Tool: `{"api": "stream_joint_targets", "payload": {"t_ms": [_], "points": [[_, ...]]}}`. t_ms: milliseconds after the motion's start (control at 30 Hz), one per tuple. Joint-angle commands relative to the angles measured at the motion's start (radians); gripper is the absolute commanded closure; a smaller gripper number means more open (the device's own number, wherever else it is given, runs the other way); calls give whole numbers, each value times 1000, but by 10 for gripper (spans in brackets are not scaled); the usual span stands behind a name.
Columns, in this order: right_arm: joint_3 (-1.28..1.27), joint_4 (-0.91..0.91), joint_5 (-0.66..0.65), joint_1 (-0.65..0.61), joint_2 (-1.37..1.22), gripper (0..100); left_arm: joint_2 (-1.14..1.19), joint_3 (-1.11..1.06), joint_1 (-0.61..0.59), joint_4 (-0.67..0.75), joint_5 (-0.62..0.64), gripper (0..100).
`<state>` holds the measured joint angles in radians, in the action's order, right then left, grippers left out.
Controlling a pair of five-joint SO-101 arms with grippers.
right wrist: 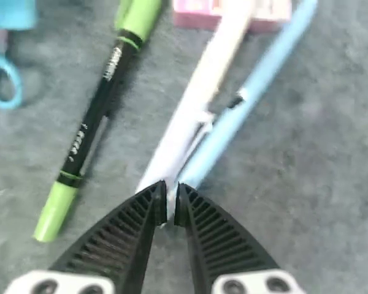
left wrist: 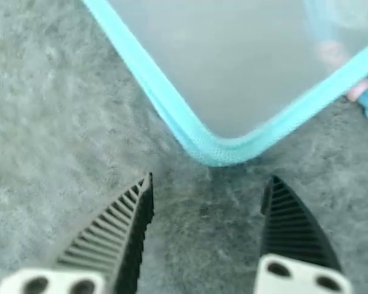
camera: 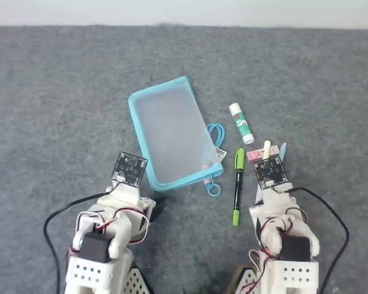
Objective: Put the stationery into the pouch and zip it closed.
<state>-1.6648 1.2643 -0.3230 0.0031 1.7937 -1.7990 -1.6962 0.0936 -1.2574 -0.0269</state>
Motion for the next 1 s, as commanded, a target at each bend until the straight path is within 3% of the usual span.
{"api": "stream_joint_targets", "payload": {"t_ms": [0,167,333,433,767,967], "points": [[-9,-116,-17,42,21,951,-21,12,2,64,-40,731],[83,-194,-89,51,19,954,-21,15,-221,218,-262,732],[218,-157,-94,48,-38,955,-21,18,-379,267,-192,732],[353,-150,-92,-4,-214,955,-21,18,-408,265,-186,732],[822,-157,-9,-374,-1118,948,-20,12,-420,264,-176,732],[977,-168,26,-441,-1429,814,-20,12,-420,264,-178,732]]}}
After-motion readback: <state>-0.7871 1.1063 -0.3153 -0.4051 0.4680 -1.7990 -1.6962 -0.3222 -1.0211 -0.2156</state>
